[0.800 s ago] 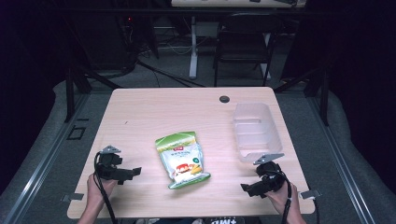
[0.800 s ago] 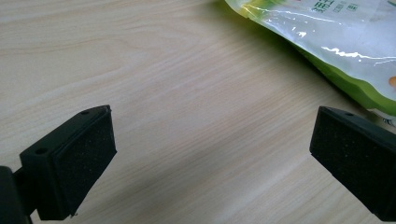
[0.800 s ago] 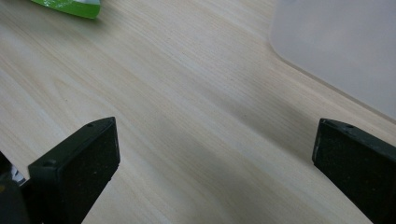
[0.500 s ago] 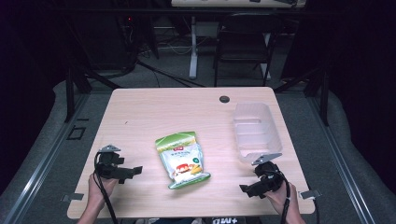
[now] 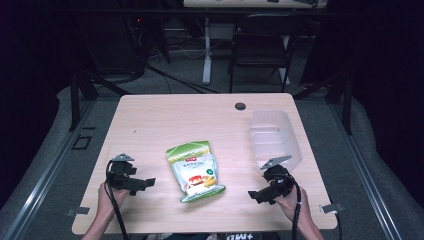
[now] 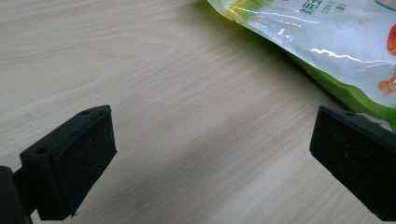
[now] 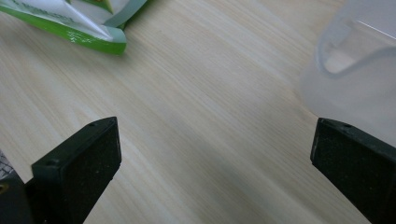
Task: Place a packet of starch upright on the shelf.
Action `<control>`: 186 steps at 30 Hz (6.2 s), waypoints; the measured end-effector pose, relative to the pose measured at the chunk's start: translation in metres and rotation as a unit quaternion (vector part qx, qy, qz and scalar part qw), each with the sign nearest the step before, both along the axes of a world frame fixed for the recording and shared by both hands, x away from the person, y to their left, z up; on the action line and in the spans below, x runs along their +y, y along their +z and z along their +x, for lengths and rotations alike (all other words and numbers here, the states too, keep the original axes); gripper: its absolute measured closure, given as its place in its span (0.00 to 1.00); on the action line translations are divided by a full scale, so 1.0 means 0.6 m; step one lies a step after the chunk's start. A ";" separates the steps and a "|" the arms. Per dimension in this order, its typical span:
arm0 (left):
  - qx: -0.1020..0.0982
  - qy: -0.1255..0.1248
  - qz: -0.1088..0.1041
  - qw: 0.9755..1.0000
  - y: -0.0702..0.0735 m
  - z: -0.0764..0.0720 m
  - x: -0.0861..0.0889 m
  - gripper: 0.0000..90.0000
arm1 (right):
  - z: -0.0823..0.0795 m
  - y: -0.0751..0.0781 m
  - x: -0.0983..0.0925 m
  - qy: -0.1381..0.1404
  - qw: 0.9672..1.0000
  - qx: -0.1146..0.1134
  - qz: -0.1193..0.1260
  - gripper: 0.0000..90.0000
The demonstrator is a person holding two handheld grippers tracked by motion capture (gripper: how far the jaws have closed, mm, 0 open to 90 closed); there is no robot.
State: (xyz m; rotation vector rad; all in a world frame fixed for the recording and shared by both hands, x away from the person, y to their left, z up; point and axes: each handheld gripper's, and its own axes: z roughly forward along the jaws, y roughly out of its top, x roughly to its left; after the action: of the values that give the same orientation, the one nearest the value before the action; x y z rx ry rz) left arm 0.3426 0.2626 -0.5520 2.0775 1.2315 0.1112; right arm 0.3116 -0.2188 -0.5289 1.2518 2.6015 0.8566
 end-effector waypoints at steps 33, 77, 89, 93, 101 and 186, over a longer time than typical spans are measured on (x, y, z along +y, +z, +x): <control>-0.001 -0.031 0.012 0.999 0.002 0.004 -0.023 0.00 | 0.072 0.038 0.107 0.054 0.998 -0.015 0.035 0.05; 0.006 -0.034 0.001 0.999 -0.001 0.007 -0.020 0.01 | 0.226 -0.032 0.214 0.035 0.994 0.080 0.059 0.33; 0.008 -0.033 0.002 0.999 -0.003 0.007 -0.019 0.03 | 0.235 -0.045 0.232 0.029 0.994 0.093 0.056 0.55; 0.008 -0.032 0.002 0.999 -0.002 0.007 -0.019 0.03 | 0.235 -0.043 0.229 0.032 0.994 0.094 0.054 0.69; 0.009 -0.031 0.003 0.999 -0.003 0.008 -0.019 0.04 | 0.235 -0.044 0.217 0.041 0.991 0.106 0.077 0.92; -0.001 -0.032 -0.005 0.999 -0.003 0.008 -0.017 0.03 | 0.123 0.072 0.125 0.047 0.988 -0.008 0.145 0.98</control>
State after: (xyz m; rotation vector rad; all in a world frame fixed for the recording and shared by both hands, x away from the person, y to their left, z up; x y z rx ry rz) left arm 0.3472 0.2526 -0.5539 2.1056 1.1607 0.0781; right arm 0.3857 -0.1437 -0.4858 1.1842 2.6118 1.2950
